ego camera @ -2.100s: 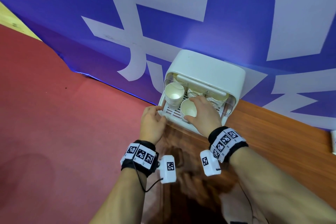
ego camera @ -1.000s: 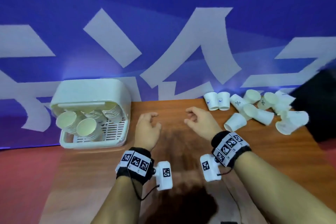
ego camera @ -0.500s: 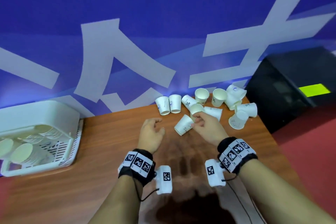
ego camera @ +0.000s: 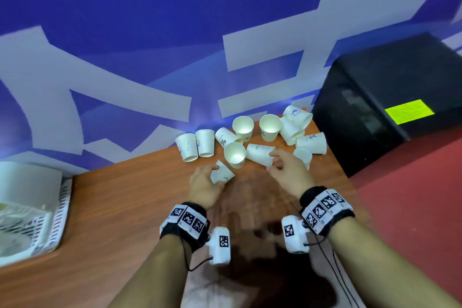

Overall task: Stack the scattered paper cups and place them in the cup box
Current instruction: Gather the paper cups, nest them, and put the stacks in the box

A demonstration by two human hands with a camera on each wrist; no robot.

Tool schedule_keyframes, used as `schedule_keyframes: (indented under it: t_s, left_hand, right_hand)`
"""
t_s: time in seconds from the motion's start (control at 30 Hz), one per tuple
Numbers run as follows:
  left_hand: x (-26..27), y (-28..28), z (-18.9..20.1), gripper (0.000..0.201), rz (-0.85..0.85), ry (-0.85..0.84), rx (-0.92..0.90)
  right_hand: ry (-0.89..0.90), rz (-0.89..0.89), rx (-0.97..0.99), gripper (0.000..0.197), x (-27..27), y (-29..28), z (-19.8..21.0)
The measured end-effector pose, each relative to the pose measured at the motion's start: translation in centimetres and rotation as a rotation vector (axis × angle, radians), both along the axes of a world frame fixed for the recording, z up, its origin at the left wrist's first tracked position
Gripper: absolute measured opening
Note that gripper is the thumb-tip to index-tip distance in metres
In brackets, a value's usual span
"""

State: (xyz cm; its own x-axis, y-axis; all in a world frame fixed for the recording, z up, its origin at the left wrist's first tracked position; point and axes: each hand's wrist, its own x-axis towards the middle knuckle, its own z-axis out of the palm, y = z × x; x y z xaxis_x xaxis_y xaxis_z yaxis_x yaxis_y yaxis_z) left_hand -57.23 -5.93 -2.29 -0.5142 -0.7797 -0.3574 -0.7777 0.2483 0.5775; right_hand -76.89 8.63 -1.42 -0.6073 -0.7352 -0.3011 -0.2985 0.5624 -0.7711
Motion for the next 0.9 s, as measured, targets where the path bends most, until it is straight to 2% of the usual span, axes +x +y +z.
schedule_keyframes:
  t_s: [0.3, 0.57, 0.77, 0.9]
  left_hand:
    - [-3.0, -0.8, -2.2, 0.059, -0.112, -0.171, -0.001]
    - [-3.9, -1.4, -3.4, 0.064, -0.124, -0.187, 0.029]
    - [-3.2, -1.5, -4.9, 0.065, 0.007, -0.151, 0.049]
    - [-1.7, -1.2, -5.6, 0.062, 0.168, 0.036, 0.086]
  right_hand:
    - [-0.011, 0.035, -0.006, 0.045, -1.9, -1.8, -3.3]
    - [0.055, 0.035, -0.026, 0.046, -2.6, -2.9, -4.3]
    - [0.124, 0.051, -0.072, 0.047, -2.9, -3.5, -5.1]
    - [0.181, 0.086, 0.017, 0.051, -3.2, -4.3, -5.4]
